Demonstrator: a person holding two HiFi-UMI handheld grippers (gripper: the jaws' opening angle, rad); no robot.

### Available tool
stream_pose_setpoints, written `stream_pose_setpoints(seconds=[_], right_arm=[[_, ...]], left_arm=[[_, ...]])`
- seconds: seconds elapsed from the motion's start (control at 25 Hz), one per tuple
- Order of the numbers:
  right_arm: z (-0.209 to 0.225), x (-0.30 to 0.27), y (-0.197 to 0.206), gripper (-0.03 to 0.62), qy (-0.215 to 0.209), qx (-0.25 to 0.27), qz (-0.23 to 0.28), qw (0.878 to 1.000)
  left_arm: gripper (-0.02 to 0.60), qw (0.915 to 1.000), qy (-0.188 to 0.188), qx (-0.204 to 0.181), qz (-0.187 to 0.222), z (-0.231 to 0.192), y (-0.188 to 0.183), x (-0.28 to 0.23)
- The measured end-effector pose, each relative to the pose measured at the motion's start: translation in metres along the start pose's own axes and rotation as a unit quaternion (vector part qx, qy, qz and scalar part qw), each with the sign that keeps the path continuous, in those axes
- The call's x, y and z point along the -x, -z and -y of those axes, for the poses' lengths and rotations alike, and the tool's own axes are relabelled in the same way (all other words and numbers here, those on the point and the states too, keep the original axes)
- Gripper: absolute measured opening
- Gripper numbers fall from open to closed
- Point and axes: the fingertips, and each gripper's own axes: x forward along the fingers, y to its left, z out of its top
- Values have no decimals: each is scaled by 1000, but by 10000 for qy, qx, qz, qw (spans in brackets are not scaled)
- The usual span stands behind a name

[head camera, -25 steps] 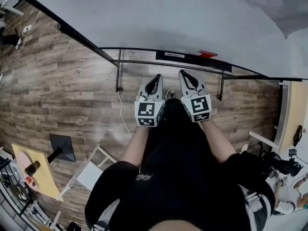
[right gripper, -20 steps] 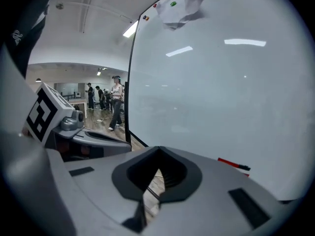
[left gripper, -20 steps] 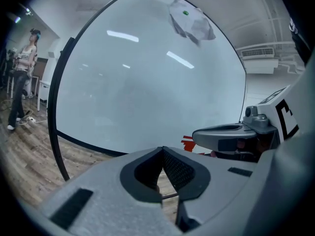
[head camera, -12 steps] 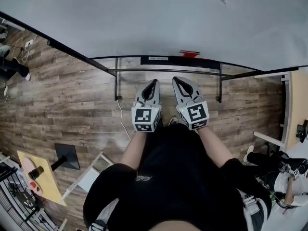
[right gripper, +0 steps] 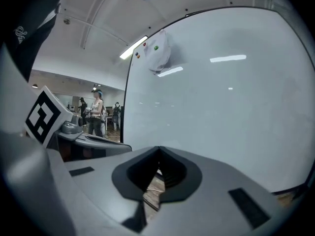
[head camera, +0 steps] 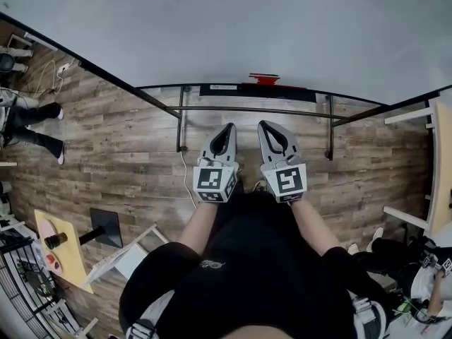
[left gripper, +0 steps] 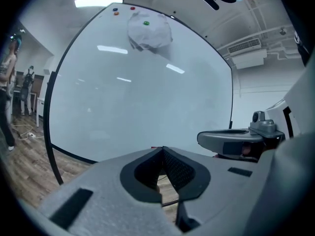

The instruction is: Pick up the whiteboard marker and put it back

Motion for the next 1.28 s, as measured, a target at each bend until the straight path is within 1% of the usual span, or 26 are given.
stream_pose_setpoints(seconds=[0.2,0.36,0.52,0.64,0.8,0.88,1.04,1.28], right_arm=[[11,39,-9,2,42,-15,327,9995],[17,63,-21,2,89,-60,608,9981],[30,87,-31,2,284,-162,767,9965],[38,100,-36,2,455,-97,787,9958],[42,109,-43,2,699,-107,763,9946],[41,113,-51,2,783,-74,778,9939],[29,110,-65,2,848,-127,876,9925],[6,101,-63,2,822,-180,820,9931]], left_arm=[[6,9992,-206,-131,315,31,-17,23],[6,9984,-292,-246,417,52,-24,40],[6,9981,-181,-306,502,76,-30,47],[6,9976,-23,-382,573,87,-36,48],[6,9973,138,-461,557,90,-42,46],[6,9961,220,-529,667,90,-54,49],[6,9933,375,-589,919,86,-73,56],[6,9934,372,-533,940,72,-70,72]])
